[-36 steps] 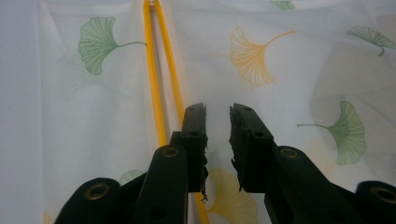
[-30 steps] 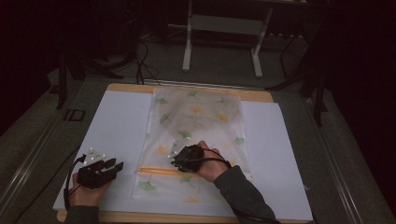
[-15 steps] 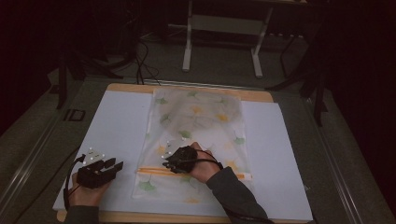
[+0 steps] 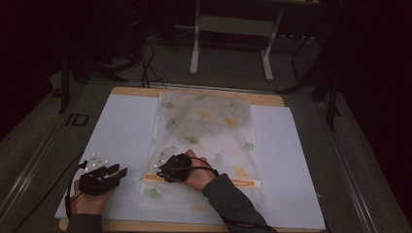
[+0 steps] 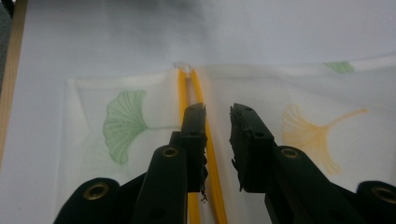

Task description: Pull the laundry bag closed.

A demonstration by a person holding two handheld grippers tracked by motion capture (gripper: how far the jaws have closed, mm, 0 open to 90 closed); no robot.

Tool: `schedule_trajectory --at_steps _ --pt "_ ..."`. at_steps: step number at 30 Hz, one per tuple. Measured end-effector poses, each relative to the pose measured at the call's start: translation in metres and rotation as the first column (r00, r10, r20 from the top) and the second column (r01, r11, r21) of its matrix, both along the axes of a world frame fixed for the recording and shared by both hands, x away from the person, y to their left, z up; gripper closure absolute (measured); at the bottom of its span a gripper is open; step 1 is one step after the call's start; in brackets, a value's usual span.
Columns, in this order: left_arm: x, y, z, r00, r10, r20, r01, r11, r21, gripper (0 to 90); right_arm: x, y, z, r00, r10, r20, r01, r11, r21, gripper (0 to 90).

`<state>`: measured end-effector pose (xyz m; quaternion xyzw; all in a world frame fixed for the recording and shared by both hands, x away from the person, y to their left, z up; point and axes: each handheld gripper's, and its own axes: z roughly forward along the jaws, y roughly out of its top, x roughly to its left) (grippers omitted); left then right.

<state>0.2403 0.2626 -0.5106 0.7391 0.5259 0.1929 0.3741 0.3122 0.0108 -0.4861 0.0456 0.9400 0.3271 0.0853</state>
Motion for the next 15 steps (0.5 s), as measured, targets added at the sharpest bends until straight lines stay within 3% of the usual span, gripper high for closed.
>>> schedule_trajectory --at_steps 15 --pt "0.0 0.001 0.0 1.0 0.001 0.0 -0.001 1.0 -0.002 62.1 -0.001 0.021 -0.011 0.9996 0.022 -0.019 -0.022 0.9997 -0.005 74.1"
